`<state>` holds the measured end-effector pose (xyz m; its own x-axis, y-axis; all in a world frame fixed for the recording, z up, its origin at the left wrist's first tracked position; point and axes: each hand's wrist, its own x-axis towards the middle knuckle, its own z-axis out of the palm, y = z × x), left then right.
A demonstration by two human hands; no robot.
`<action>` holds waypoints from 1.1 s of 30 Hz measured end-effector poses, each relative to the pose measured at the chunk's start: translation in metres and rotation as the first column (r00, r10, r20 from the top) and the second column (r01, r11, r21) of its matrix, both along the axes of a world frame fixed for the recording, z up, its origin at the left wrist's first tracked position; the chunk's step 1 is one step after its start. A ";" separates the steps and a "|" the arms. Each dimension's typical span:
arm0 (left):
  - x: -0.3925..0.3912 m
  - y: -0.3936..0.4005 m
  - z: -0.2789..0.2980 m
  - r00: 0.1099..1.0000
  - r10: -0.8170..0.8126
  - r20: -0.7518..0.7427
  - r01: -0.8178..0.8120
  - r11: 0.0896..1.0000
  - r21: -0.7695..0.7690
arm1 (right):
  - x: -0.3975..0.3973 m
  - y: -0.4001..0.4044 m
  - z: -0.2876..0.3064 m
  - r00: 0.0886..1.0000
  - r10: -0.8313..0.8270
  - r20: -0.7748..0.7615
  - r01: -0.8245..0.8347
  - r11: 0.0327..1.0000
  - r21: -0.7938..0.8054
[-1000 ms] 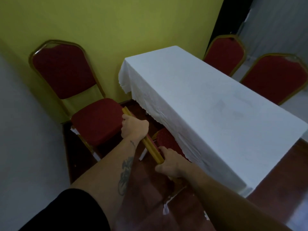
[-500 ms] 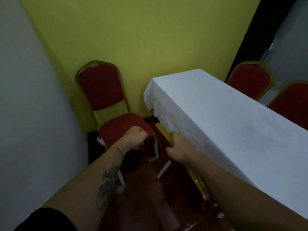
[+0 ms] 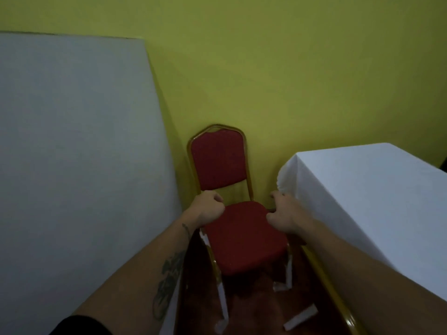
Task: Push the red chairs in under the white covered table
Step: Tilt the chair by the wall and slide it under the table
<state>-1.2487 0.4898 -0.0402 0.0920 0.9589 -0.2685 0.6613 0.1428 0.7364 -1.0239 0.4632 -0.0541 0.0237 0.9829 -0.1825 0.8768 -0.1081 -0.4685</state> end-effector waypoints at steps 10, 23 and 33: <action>-0.006 0.159 0.028 0.981 0.067 -0.180 -0.041 0.989 0.143 | 0.007 0.197 0.017 0.980 0.043 -0.193 -0.054 0.997 -0.048; -0.095 0.364 -0.001 0.927 0.068 -0.369 -0.011 0.988 0.155 | -0.088 0.396 0.004 0.945 -0.019 -0.328 -0.028 0.990 -0.138; -0.162 0.526 -0.046 0.827 -0.008 -0.562 0.088 0.990 0.114 | -0.179 0.549 -0.013 0.957 -0.129 -0.259 0.070 0.971 -0.226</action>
<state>-1.4104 1.0161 -0.0865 0.0109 0.9867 -0.1620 0.9684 0.0299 0.2476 -1.2027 1.0121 -0.0673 0.0404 0.9156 -0.4000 0.7002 -0.3116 -0.6424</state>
